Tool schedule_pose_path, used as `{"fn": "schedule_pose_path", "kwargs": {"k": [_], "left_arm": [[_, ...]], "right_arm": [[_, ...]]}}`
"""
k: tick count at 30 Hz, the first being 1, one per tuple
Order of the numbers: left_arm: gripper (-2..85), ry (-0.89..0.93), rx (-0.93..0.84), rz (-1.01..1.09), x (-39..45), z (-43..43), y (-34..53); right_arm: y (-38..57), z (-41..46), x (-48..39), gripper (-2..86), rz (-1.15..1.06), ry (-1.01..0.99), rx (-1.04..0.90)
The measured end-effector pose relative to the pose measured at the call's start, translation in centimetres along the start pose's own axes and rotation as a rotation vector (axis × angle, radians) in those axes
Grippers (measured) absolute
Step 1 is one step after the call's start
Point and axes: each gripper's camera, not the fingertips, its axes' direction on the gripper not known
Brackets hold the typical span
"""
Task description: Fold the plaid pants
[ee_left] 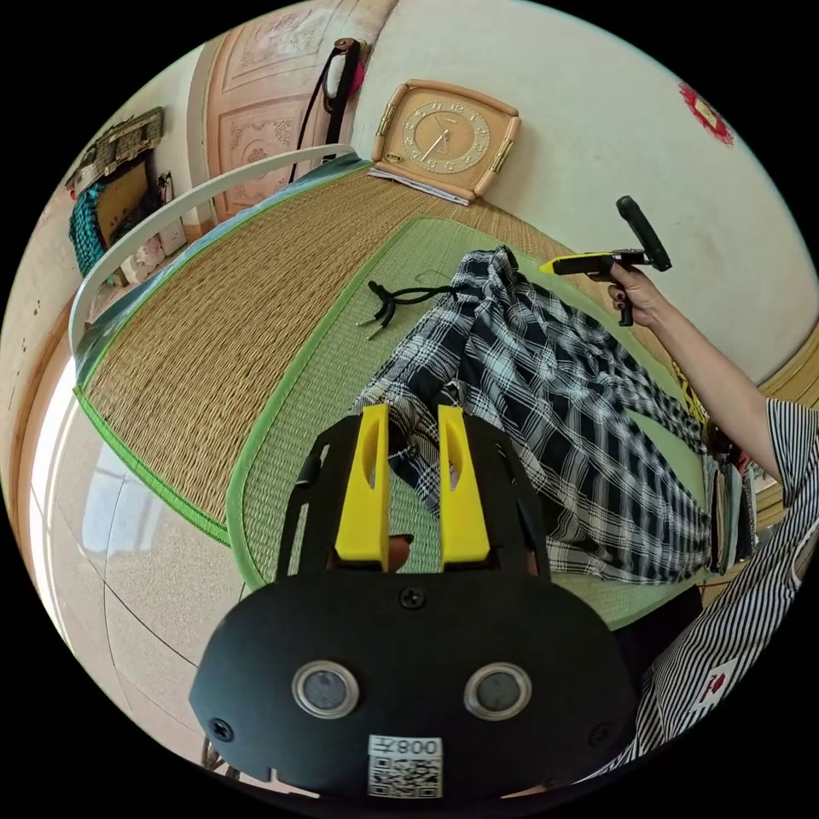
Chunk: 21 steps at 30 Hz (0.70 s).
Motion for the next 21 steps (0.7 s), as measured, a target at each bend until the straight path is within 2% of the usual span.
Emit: {"fn": "schedule_pose_path", "kwargs": {"k": [3,6,9,14,16,18,21], "left_arm": [[2.0,-0.027,-0.012,0.000,0.0,0.4,-0.4],[0.9,-0.072,0.038,-0.019,-0.6,-0.9,0.2],[0.7,-0.105,0.066,-0.042,-1.3,-1.9,1.6],[2.1,-0.042,0.082,-0.069,-1.5,-1.5,3.0],[4.0,-0.010,0.118,-0.093,-1.9,-1.9,3.3],[7.1,0.050,0.141,-0.121,-2.3,-2.1,3.7],[8.5,0.101,0.106,-0.146,-2.7,-0.8,3.6]], "right_arm": [[1.4,2.0,0.5,7.6,-0.010,0.024,-0.047],[1.3,1.5,0.4,2.5,-0.032,0.115,-0.067],[1.5,-0.1,2.4,2.1,0.006,0.192,-0.040],[2.1,-1.5,6.0,7.3,0.118,0.056,0.010],[2.4,-3.7,6.4,9.7,0.132,-0.121,0.123],[2.0,-4.9,5.0,9.0,0.062,-0.258,0.195],[-1.3,-3.4,0.1,8.2,-0.068,-0.257,0.136]]}}
